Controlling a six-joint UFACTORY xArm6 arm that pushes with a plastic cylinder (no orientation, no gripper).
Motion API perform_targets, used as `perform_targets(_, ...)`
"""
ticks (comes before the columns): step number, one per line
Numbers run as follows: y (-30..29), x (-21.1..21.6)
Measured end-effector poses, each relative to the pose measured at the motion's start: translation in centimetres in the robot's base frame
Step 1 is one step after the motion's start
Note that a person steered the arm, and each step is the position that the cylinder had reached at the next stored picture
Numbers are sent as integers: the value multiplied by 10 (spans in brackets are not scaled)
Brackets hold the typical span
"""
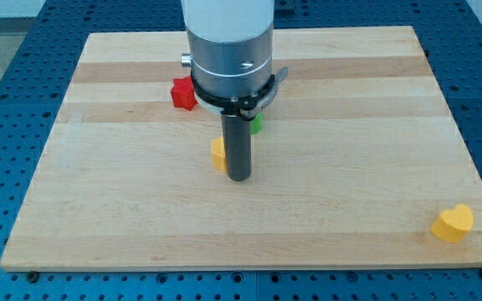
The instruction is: Push yellow hexagon into red star
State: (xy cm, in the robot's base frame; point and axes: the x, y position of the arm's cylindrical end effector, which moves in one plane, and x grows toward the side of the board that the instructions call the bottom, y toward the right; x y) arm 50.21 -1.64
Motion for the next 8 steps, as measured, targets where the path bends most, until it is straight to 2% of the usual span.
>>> perform_targets(3,-4,-22)
perform_targets(8,-83,-34)
